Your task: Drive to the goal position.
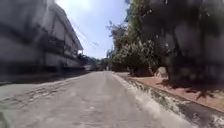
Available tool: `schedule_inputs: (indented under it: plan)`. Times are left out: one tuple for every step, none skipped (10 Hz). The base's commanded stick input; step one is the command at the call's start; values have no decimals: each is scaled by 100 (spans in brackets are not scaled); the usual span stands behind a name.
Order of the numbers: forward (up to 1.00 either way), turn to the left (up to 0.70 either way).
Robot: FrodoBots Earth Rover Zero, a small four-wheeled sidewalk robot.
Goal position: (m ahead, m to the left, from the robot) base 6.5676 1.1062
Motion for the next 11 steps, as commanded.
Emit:
schedule_inputs:
  plan:
    - [100, 0]
    - [100, 0]
    - [100, 0]
    - [100, 1]
    - [100, 2]
    - [100, 20]
    - [100, 10]
    - [100, 5]
    - [100, 1]
    - [100, 20]
    - [100, 20]
